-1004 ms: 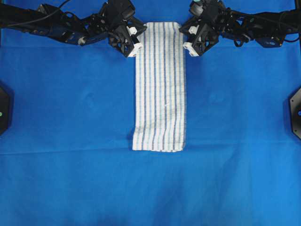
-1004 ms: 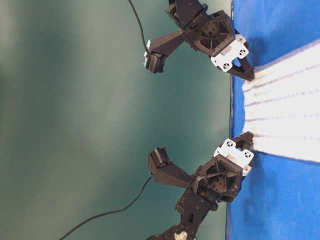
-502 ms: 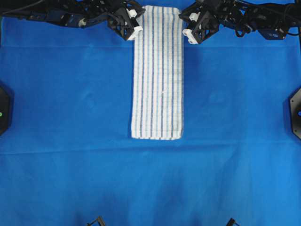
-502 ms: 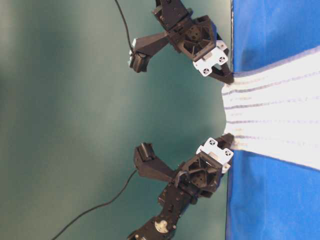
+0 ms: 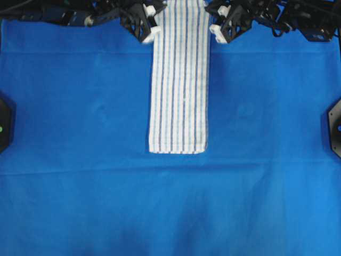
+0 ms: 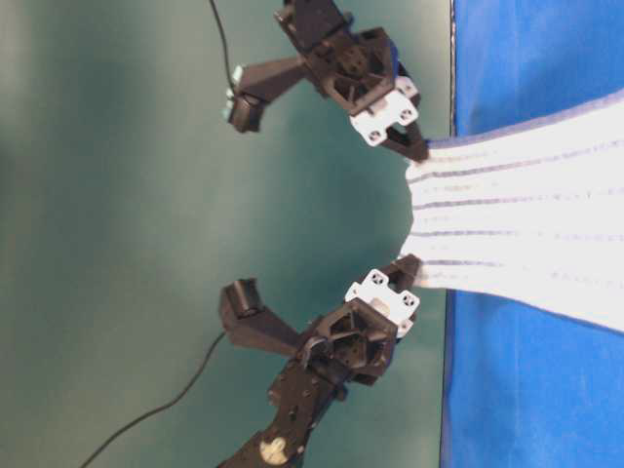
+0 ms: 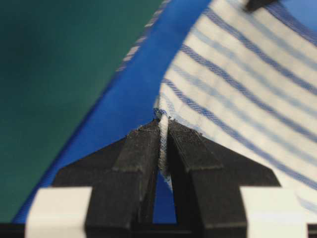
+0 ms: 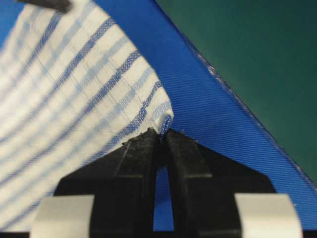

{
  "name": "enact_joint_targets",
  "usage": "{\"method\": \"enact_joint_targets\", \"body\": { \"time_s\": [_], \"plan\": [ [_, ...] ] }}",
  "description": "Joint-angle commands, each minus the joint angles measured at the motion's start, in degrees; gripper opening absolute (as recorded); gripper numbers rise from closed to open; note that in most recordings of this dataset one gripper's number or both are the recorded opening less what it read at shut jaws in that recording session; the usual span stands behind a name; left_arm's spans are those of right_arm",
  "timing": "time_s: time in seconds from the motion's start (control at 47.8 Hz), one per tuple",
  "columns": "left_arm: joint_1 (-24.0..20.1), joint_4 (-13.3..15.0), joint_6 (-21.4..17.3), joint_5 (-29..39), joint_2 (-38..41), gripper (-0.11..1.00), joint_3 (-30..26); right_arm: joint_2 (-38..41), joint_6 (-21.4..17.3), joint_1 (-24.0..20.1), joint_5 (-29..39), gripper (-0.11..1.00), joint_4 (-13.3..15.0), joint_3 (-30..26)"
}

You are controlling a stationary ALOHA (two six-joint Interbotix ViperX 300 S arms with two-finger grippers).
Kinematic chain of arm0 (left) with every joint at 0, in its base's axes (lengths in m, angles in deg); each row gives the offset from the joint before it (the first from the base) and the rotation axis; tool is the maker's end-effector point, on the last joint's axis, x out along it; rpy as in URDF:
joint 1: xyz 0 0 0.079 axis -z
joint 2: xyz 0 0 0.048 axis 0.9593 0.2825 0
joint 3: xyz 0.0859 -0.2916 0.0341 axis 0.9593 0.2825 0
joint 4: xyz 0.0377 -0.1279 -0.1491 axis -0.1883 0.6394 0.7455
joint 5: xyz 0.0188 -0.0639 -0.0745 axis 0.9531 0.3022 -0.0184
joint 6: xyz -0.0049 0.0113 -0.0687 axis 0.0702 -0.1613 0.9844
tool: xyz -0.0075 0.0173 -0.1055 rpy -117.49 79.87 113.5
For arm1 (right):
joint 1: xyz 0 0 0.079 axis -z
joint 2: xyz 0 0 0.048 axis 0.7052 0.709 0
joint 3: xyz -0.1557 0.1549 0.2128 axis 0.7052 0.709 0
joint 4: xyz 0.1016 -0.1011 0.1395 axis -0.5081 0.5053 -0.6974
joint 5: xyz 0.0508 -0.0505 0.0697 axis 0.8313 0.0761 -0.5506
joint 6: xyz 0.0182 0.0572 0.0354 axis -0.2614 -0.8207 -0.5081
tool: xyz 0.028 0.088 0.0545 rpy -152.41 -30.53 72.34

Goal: Fold the blue towel.
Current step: 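Fold the far end toward the near end with both grippers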

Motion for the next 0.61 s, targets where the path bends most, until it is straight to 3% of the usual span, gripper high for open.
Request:
{"method": "enact_joint_targets", "body": {
  "time_s": [0.0, 0.418, 0.585],
  "plan": [
    [1.8, 0.0, -0.3, -0.2, -3.7, 0.03, 1.1, -4.1, 0.0, -2.1, -0.3, 0.07, 0.0, 1.1],
    [10.9, 0.0, -2.7, -1.2, -11.6, 0.03, 12.0, -12.3, 0.0, -14.5, -1.1, 0.07, -0.1, 11.5],
    [17.1, 0.0, -2.7, -1.3, -13.3, 0.03, 15.1, -13.0, -0.3, -20.3, -0.8, 0.07, -0.1, 13.0]
  ]
}}
